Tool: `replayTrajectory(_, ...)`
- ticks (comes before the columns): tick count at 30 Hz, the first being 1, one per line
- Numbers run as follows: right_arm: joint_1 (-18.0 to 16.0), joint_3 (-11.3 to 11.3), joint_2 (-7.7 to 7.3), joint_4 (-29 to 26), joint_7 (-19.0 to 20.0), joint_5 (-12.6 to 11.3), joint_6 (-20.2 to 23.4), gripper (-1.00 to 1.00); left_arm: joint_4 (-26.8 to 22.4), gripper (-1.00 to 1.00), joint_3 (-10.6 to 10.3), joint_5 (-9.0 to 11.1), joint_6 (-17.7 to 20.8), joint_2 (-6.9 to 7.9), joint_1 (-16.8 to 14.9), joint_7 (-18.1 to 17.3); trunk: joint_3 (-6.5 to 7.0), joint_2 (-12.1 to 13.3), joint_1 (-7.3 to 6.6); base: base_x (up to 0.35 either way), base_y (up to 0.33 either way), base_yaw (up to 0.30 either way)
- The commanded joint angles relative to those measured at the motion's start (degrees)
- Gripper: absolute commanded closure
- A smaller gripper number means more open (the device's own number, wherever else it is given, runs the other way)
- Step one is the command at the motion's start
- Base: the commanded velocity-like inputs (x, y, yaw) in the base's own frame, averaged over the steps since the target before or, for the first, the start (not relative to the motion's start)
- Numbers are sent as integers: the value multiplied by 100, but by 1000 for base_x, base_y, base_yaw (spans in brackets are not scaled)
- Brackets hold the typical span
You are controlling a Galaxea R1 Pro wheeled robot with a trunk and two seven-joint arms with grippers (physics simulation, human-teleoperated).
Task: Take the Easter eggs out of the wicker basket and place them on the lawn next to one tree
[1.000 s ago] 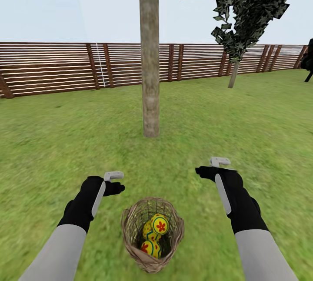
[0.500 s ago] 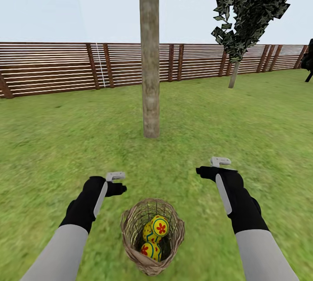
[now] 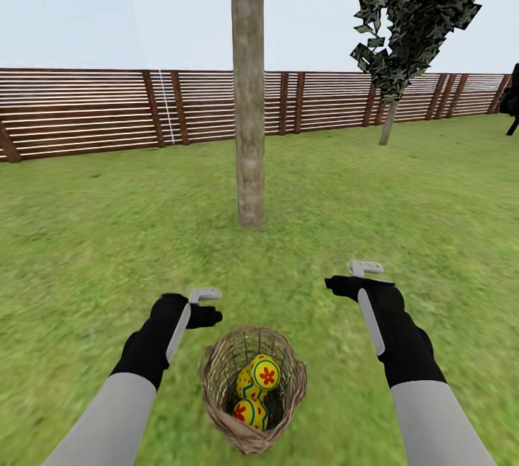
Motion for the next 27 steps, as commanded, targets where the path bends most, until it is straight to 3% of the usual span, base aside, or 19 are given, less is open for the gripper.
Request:
replayTrajectory(1, -5, -13, 4, -8, -32, -34, 30, -100, 45, -100, 5, -21, 25, -6, -3, -20, -24, -45, 22, 0, 0, 0)
replayTrajectory(21, 12, 5, 10, 45, -39, -16, -26, -100, 664, -100, 14, 2, 7, 16, -3, -23, -383, -847, 462, 0, 0, 0)
replayTrajectory(24, 43, 5, 15, 89, -35, -4, -29, -100, 750, -100, 2, 257, 1, -2, -3, -20, -437, -967, 527, 0, 0, 0)
replayTrajectory(25, 51, 5, 8, 86, -22, 0, -25, -100, 753, -100, -8, 479, 0, 3, -3, -9, -455, -1007, 549, 0, 0, 0)
replayTrajectory(27, 54, 9, 13, 60, -16, 6, -18, -100, 753, -100, -7, 606, -1, 18, -3, 1, -491, -1088, 593, 0, 0, 0)
